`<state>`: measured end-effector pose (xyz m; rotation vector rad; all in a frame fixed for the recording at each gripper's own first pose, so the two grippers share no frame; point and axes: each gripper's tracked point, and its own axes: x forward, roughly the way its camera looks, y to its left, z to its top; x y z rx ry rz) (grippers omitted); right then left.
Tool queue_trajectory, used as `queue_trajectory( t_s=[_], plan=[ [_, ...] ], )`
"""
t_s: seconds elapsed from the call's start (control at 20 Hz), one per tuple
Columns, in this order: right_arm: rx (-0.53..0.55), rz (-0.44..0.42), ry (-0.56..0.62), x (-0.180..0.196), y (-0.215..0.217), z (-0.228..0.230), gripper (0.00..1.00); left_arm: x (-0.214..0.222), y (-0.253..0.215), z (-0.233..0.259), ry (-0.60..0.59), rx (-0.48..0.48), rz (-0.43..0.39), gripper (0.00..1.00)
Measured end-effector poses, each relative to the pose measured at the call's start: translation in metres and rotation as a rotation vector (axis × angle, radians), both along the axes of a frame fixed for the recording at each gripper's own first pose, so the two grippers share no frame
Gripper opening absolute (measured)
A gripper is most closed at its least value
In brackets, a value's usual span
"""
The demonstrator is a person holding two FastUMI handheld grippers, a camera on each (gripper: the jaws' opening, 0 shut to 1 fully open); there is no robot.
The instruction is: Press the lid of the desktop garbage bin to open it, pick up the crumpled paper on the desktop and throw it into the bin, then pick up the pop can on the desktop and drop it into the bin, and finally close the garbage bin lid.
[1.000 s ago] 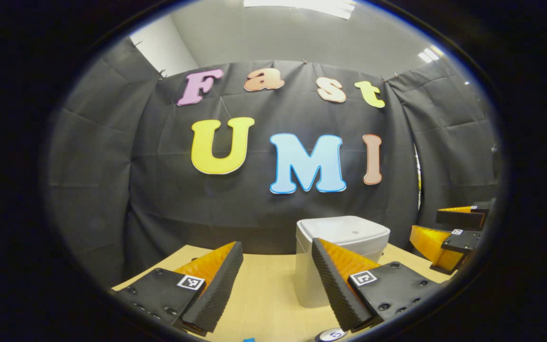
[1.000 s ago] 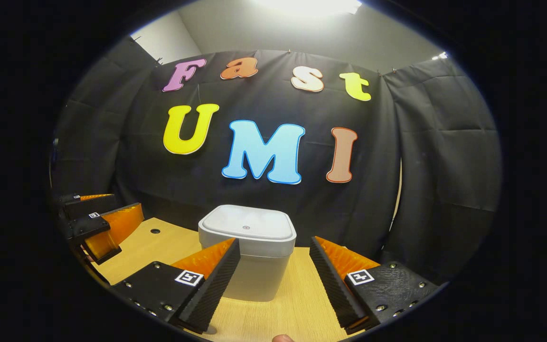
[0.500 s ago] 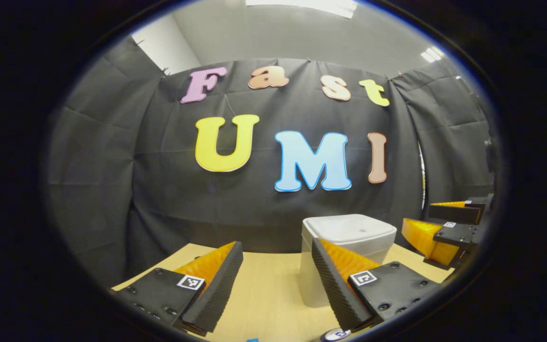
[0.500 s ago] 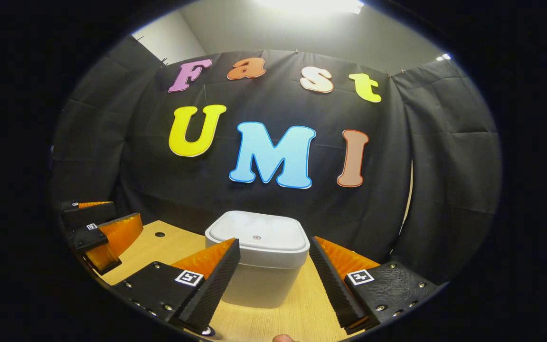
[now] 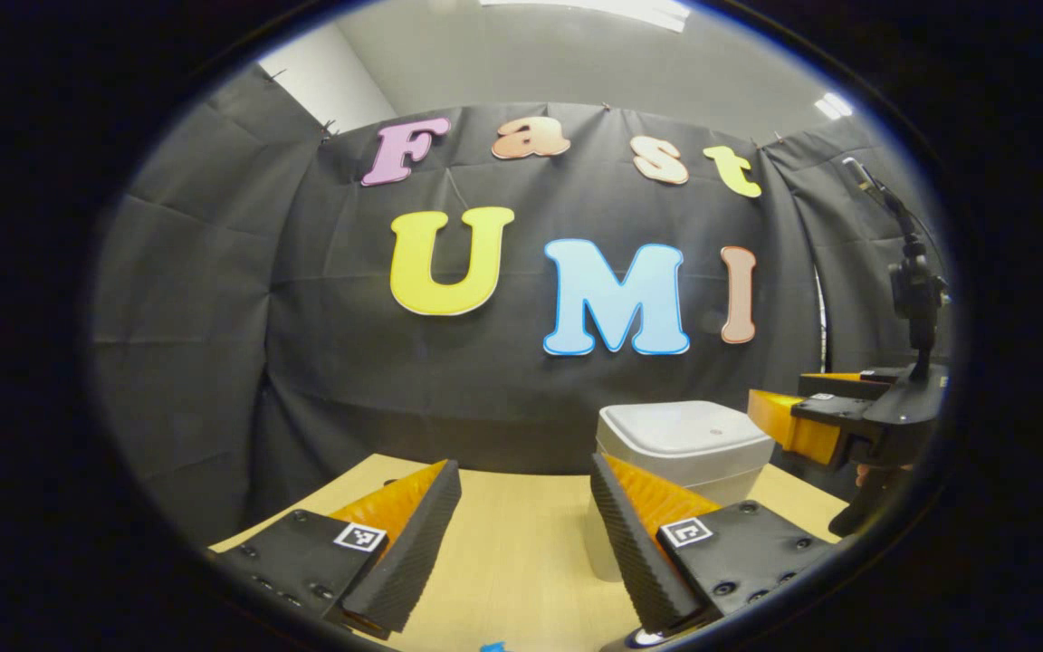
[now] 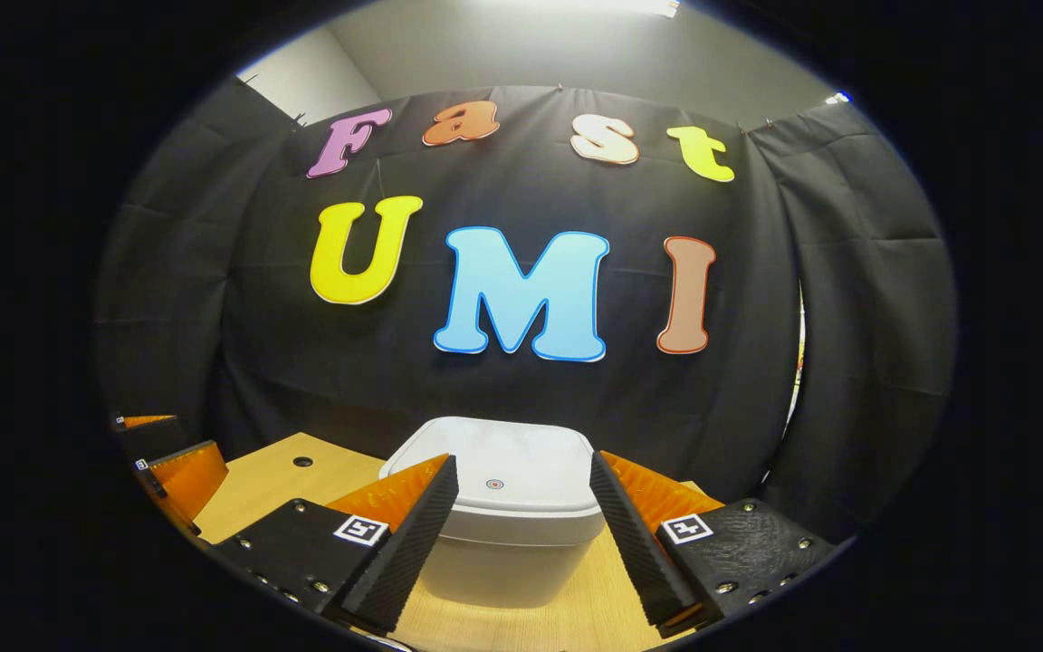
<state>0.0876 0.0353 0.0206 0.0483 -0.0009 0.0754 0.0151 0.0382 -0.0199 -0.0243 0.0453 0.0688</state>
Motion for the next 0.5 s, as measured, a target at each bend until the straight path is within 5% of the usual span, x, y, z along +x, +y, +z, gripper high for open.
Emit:
queue_trajectory(
  t_s=[0.05,0.2,0.35,0.45,0.5],
  plan=[
    [0.004,-0.008,0.004,0.003,-0.002,-0.002,0.93,0.0,0.0,-0.001,0.003,-0.001,0.004,0.95],
    [0.023,0.016,0.024,0.014,0.003,-0.005,0.63,-0.002,-0.001,-0.002,0.003,-0.002,0.011,0.94],
    [0.035,0.026,0.062,0.026,0.004,-0.016,0.58,-0.004,-0.001,-0.002,0.005,0.003,0.019,0.94],
    [0.063,0.028,0.069,0.032,0.003,-0.019,0.18,-0.005,0.001,-0.002,0.006,0.008,0.025,0.94],
    [0.07,0.034,0.08,0.032,0.003,-0.022,0.18,-0.005,0.001,-0.001,0.005,0.009,0.027,0.94]
  ],
)
